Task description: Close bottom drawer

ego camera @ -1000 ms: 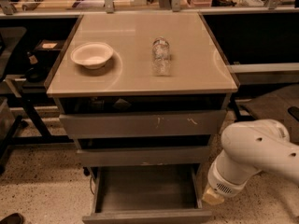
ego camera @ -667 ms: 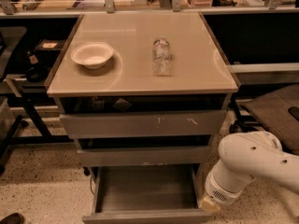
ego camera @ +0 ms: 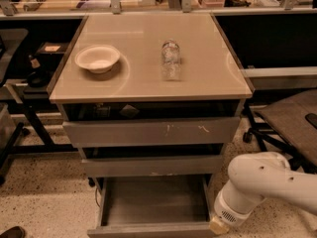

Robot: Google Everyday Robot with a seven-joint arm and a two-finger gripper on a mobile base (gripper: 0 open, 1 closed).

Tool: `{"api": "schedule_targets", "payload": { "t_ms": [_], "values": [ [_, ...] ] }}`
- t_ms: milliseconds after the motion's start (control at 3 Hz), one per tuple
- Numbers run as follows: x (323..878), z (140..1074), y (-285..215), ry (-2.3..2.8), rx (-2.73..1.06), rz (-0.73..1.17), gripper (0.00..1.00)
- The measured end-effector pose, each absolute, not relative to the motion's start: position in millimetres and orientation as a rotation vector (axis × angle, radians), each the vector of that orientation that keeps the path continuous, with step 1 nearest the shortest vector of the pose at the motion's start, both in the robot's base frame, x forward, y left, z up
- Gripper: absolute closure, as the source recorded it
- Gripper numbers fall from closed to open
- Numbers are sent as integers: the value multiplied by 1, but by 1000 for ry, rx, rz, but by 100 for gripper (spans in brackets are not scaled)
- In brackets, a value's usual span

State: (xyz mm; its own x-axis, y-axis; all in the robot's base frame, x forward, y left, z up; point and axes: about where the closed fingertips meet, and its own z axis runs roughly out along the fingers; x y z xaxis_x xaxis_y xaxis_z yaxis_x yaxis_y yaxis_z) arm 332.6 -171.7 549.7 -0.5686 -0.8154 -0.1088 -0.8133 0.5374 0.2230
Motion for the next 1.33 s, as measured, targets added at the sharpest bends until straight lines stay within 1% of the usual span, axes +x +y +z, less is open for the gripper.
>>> {"api": "schedule_targets", "payload": {
  "t_ms": [333, 667, 1000, 1333],
  "values": [
    [328, 501, -169, -2773, 1391, -424, 100],
    [336, 444, -166, -2817, 1363, -472, 100],
    [336, 444, -166, -2817, 1363, -472, 100],
    [327, 415, -169, -2831, 1303, -509, 100]
  ]
}}
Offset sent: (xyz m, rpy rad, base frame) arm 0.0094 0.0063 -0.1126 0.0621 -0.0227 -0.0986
